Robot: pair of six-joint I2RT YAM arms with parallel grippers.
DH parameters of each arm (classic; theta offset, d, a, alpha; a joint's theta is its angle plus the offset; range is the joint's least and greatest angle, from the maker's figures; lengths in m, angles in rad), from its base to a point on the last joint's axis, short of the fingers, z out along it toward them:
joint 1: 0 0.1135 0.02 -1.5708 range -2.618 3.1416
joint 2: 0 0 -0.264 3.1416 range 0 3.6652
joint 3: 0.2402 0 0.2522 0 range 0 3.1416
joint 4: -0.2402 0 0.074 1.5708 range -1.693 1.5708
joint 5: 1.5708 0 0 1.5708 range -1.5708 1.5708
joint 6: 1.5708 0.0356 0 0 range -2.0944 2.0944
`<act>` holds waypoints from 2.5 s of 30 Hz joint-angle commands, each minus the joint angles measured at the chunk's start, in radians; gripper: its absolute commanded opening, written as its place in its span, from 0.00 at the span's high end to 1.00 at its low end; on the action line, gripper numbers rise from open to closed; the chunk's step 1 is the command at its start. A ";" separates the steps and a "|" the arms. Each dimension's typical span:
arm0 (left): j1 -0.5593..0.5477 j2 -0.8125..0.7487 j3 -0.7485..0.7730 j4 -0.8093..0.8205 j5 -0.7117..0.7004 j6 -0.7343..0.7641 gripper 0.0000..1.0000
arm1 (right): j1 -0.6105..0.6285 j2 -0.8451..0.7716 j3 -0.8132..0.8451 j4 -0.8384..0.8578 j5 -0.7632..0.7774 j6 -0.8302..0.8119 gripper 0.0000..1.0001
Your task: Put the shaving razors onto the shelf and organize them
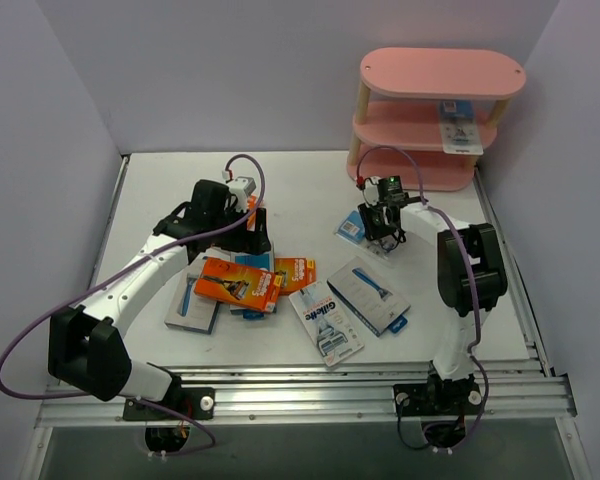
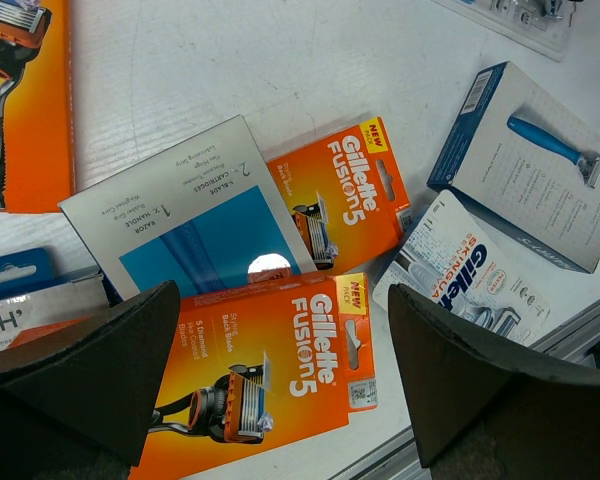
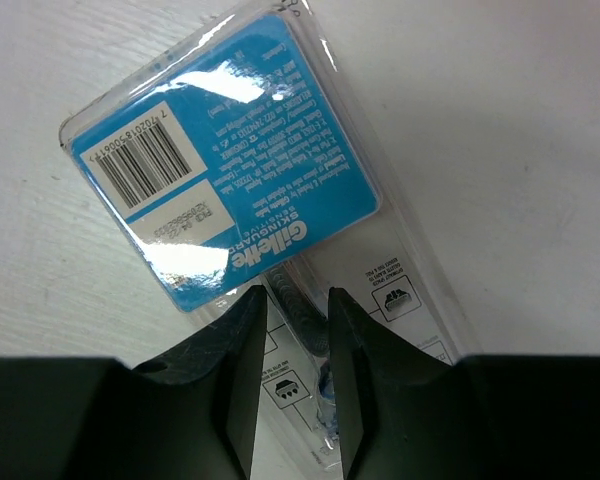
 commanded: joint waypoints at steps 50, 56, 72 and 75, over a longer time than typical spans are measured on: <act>0.033 0.159 0.082 0.558 0.292 -0.612 0.06 | 0.121 -0.310 0.099 0.047 -0.246 0.455 1.00; 0.001 0.253 0.157 0.591 0.286 -0.630 0.06 | 0.185 -0.374 0.065 0.084 -0.260 0.518 1.00; -0.021 0.318 0.148 0.706 0.269 -0.683 0.91 | 0.233 -0.437 -0.030 0.221 -0.281 0.598 1.00; -0.008 0.316 0.139 0.695 0.267 -0.687 0.98 | 0.231 -0.454 -0.048 0.224 -0.274 0.601 1.00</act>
